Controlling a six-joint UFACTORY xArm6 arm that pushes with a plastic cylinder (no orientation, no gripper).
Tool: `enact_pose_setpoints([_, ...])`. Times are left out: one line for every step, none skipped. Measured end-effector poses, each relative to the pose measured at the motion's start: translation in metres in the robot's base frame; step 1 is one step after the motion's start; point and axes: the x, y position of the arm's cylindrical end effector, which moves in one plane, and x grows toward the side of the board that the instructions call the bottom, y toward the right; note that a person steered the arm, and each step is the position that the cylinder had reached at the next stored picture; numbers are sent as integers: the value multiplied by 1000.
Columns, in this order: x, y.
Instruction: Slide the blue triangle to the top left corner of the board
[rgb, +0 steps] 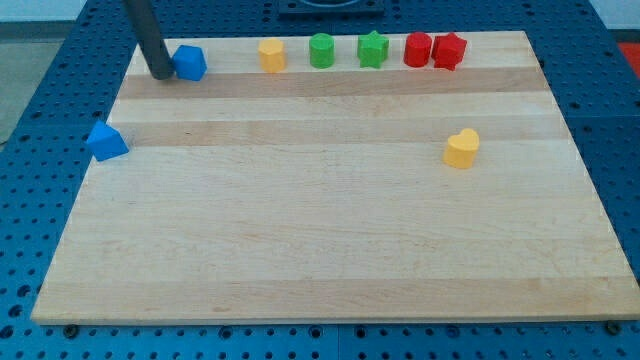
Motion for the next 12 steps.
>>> enact_pose_setpoints([-3,14])
enact_pose_setpoints([-14,26])
enact_pose_setpoints([-12,23])
enact_pose_setpoints([71,11])
enact_pose_setpoints([170,2])
enact_pose_setpoints([181,-36])
enact_pose_setpoints([161,-55])
enact_pose_setpoints([134,-52])
enact_pose_setpoints([112,-52])
enact_pose_setpoints([102,-52])
enact_pose_setpoints([118,-71])
enact_pose_setpoints([96,-71])
